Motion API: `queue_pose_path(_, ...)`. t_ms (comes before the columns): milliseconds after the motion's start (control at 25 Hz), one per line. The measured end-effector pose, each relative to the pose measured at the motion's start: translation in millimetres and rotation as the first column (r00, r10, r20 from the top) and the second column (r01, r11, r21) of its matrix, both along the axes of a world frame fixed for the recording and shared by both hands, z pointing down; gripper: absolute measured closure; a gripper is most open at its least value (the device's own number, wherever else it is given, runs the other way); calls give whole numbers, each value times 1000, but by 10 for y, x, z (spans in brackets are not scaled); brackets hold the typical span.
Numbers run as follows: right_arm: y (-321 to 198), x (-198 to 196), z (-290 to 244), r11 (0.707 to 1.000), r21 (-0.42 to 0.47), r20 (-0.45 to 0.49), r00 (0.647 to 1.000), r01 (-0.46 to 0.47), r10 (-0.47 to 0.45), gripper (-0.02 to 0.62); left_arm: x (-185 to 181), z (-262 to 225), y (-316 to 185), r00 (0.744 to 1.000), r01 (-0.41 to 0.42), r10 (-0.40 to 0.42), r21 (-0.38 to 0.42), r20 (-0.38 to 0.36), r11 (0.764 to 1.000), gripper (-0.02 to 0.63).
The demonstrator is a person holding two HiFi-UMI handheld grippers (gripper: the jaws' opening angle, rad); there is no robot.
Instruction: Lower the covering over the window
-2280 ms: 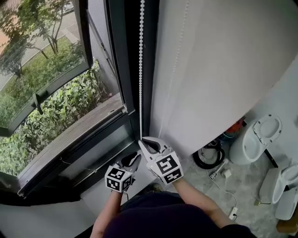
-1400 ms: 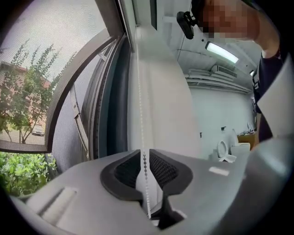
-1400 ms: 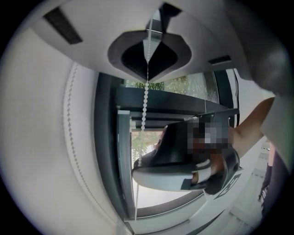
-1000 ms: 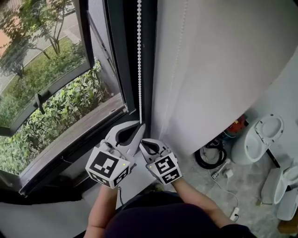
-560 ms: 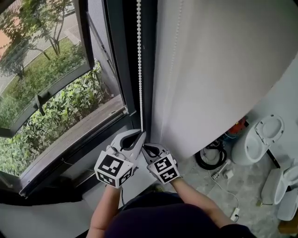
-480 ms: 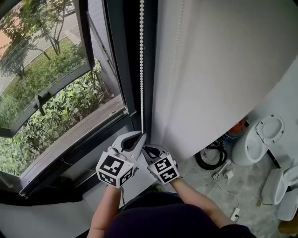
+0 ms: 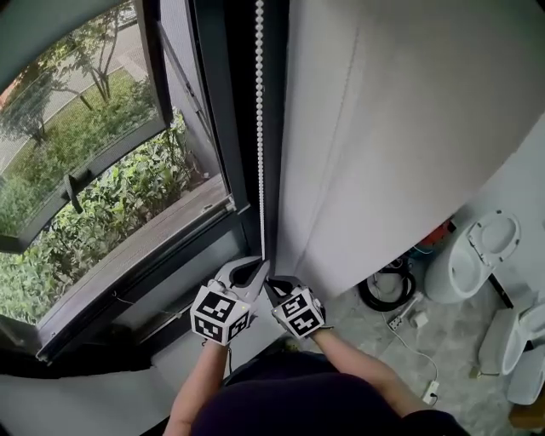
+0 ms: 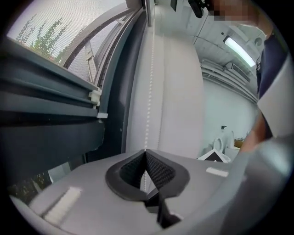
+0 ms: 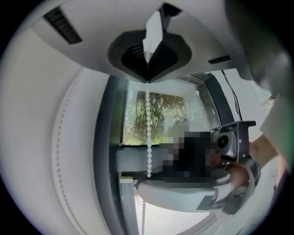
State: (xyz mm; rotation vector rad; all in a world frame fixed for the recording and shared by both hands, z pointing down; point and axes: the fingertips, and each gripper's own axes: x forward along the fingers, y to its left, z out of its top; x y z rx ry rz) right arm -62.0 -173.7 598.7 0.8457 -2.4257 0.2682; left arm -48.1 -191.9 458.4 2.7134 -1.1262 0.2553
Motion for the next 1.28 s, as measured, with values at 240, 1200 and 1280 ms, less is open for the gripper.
queue_pose_path(240,71,74,306,998,-54,-57,998,10,-13,583,-19,333,38,1000,4,-2,-69,23,998,595)
queue_pose_path(1200,135,241,-1524,970,240,270,962,-29,-38,488,-115,443,36,1000,30,-29,-78,6,997,595)
queue_pose_path(1280,96,202,-1842,955,295,293,955,-38,-53,488,-107,445,43,1000,28,-28,-79,6,996,595)
